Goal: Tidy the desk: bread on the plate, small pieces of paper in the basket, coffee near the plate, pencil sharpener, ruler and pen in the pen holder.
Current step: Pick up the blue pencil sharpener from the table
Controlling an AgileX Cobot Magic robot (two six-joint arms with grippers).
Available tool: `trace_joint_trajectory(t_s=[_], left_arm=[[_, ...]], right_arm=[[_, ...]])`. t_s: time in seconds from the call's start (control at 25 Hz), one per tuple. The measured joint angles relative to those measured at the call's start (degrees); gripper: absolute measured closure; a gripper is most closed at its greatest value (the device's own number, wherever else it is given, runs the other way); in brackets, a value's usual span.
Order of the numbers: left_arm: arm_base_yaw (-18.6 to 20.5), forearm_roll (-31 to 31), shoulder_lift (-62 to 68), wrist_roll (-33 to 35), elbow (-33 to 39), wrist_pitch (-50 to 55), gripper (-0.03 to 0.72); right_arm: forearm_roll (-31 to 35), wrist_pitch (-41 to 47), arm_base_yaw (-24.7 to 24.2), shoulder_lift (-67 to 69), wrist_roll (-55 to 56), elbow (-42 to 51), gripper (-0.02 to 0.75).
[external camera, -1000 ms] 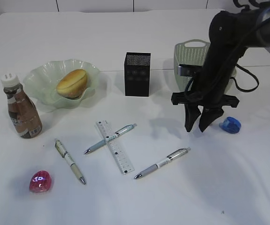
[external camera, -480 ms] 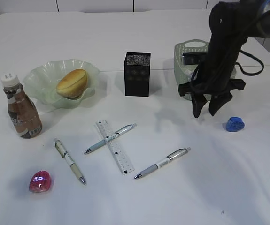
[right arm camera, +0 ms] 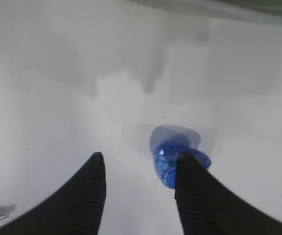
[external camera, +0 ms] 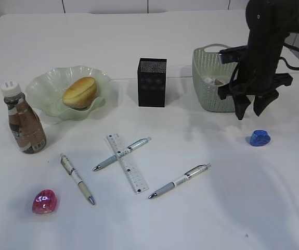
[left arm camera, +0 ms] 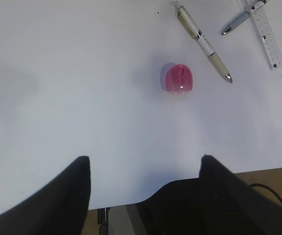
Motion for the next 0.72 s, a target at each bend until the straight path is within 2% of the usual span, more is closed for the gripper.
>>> trace_joint_trajectory(t_s=[0.56, 0.72], left_arm=[[0.0, 0.3, 0.0, 0.0, 0.0, 0.0, 0.199], [0.0, 0.3, 0.0, 0.0, 0.0, 0.0, 0.199]], right_arm=[[2.3, 0.0, -2.9, 0.0, -4.4, 0.1, 0.363], [2.9, 0.1, -3.0, 0.0, -2.3, 4.4, 0.363]])
